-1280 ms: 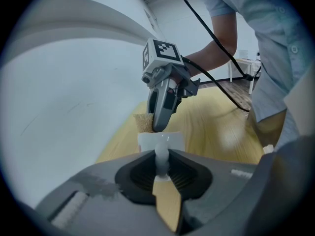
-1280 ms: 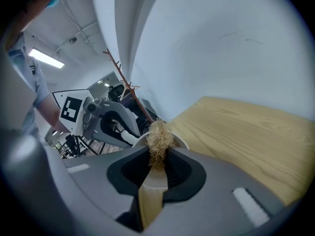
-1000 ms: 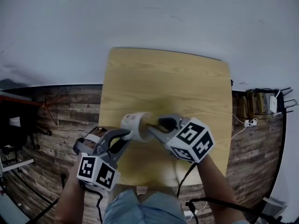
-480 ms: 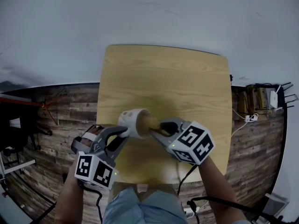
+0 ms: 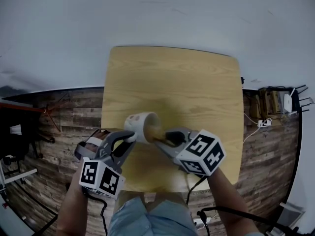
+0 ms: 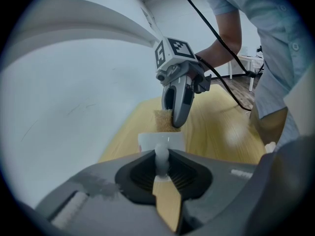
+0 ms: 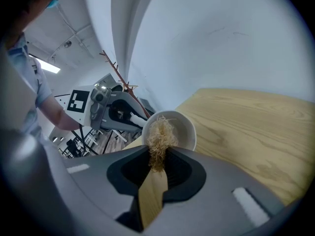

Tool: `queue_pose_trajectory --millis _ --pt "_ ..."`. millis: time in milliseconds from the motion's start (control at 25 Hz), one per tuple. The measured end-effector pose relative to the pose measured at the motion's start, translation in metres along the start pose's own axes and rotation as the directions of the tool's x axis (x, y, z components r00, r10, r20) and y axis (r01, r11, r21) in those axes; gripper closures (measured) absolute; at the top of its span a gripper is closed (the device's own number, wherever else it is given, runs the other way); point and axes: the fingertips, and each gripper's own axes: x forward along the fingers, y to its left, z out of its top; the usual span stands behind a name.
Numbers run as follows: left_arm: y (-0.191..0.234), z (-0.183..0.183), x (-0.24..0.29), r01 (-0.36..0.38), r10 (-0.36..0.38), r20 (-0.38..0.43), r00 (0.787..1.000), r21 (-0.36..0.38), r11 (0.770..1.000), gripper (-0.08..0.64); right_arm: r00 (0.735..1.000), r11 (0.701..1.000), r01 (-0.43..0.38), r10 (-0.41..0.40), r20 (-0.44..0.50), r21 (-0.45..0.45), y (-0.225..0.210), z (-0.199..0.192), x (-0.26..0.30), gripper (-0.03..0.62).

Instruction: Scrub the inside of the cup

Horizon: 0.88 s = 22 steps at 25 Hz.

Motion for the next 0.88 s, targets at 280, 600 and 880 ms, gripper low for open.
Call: queue_pose_trajectory --millis 280,600,880 --pt "-0.002 0.001 -0.001 0.006 -0.006 -0.001 1.000 0.009 1.000 0.486 0.999 0.999 -0.006 0.008 0.041 -0.050 0.008 0.022 -0.003 0.522" --pt "-0.002 0.002 -0.001 0.009 -0.009 -0.005 1.000 0.021 1.000 0.486 0.998 0.993 0.016 -0.009 0.061 -0.117 -0.002 0.031 0.000 0.522" --pt "-0.001 0.002 0.000 0.015 -0.015 -0.010 1.000 0.024 1.000 0.488 0.997 0.983 0.058 -0.048 0.065 -0.176 -0.015 0.034 0.000 0.522"
